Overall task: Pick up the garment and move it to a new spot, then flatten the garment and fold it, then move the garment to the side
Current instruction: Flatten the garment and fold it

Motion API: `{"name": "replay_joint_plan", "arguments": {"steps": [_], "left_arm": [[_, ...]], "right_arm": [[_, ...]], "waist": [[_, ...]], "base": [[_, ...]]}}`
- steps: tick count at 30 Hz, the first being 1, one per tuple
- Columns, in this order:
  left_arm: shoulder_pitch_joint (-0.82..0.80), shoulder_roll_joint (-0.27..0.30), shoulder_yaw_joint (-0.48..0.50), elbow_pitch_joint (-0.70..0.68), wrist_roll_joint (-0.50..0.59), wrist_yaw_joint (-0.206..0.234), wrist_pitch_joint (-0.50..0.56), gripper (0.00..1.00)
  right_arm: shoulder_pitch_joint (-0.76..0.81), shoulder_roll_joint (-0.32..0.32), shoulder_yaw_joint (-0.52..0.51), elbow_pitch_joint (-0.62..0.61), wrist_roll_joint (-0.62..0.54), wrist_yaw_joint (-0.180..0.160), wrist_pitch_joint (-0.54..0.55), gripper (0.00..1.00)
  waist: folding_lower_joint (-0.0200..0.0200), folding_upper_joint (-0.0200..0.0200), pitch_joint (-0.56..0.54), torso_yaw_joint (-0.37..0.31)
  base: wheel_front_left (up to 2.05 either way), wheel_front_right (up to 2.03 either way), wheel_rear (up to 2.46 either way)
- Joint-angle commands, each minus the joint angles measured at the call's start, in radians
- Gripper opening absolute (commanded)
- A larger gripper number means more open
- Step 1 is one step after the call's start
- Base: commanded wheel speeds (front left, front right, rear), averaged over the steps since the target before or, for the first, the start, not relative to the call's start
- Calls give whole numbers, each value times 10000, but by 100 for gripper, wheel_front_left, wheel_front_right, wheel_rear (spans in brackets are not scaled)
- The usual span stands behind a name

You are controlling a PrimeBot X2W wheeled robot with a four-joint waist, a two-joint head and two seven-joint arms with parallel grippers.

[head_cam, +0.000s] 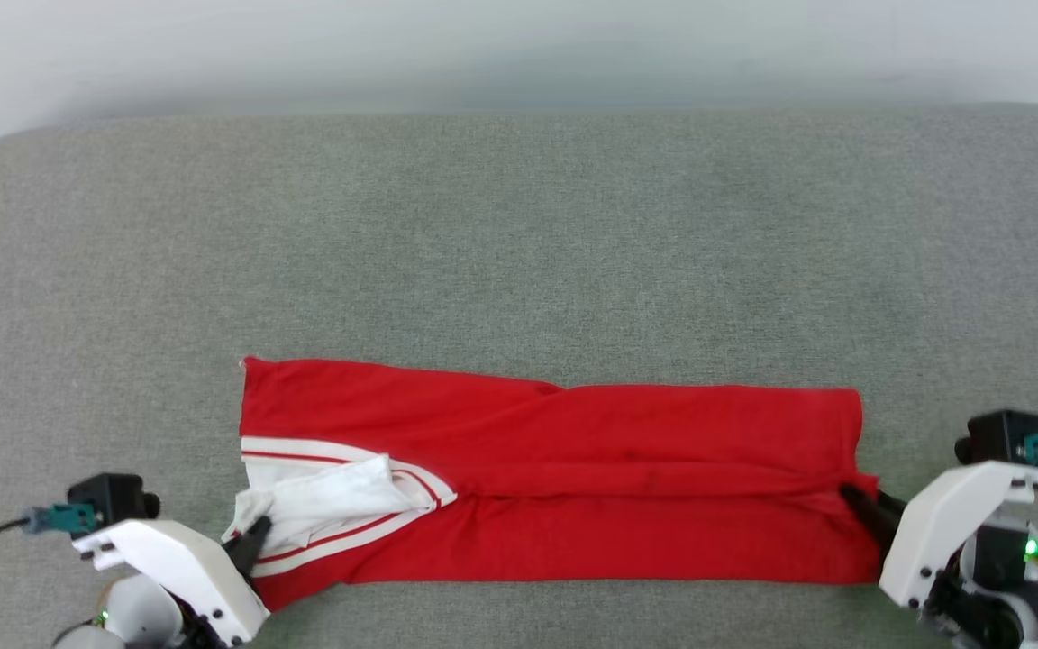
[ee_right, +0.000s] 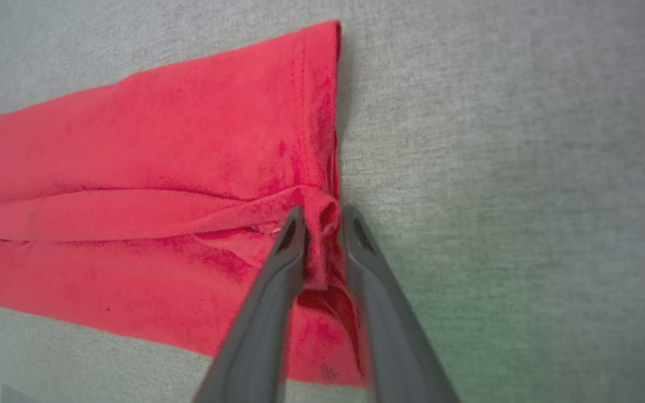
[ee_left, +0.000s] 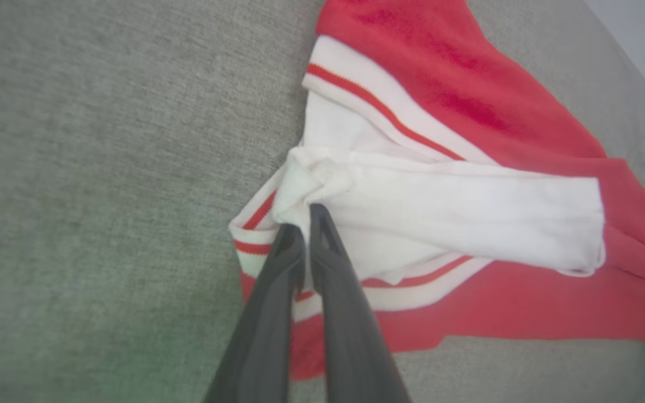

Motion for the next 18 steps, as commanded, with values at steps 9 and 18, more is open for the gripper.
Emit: {"name": "replay_joint_plan", "arguments": {"steps": [9,18], "left_arm": [[88,-549,-65,210,1214,-10,-2281,100],[-88,-451,-253,-1357,3170,912,-4166,100]], "right_arm": [[904,-119,618,-486,40,-4,-2261,100],[617,-795,208,-1835,-7,-4,-1599,100]], "waist": [[1,-1,-529,-315],[1,-1,-933,-401]], "base": [[0,0,0],[0,0,0]]}}
